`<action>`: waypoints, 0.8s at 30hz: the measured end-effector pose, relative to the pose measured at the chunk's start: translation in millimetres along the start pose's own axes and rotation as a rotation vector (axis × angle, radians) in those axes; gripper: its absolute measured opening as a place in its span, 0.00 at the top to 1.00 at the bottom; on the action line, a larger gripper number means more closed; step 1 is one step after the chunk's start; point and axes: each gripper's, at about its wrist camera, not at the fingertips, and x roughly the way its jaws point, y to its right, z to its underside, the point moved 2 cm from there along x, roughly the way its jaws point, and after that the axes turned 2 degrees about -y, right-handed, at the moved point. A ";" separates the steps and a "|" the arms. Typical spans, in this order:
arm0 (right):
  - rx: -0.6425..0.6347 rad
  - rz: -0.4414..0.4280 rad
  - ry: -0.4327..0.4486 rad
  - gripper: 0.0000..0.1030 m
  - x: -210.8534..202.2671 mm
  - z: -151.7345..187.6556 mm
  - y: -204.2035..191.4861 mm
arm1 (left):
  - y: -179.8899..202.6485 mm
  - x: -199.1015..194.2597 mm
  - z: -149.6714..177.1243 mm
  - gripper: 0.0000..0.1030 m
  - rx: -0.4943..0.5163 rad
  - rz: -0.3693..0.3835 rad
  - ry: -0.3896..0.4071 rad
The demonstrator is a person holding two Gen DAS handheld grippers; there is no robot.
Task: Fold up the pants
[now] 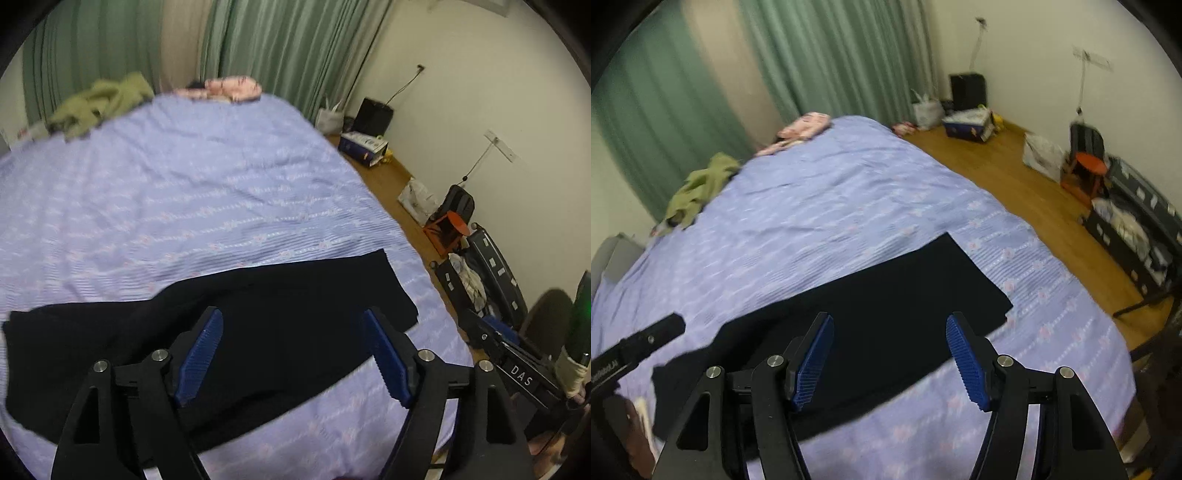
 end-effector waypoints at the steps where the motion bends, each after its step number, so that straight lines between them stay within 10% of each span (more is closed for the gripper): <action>1: -0.022 0.000 0.020 0.28 -21.8 8.3 -10.2 | -0.7 -19.2 6.9 0.21 0.008 -0.002 0.016; 10: -0.126 -0.070 0.122 0.24 -130.0 66.9 -73.2 | -35.8 -141.0 76.0 0.16 0.030 -0.072 0.153; 24: -0.284 -0.266 0.105 0.24 -180.4 123.4 -119.1 | -95.5 -237.9 167.3 0.16 -0.199 -0.266 0.237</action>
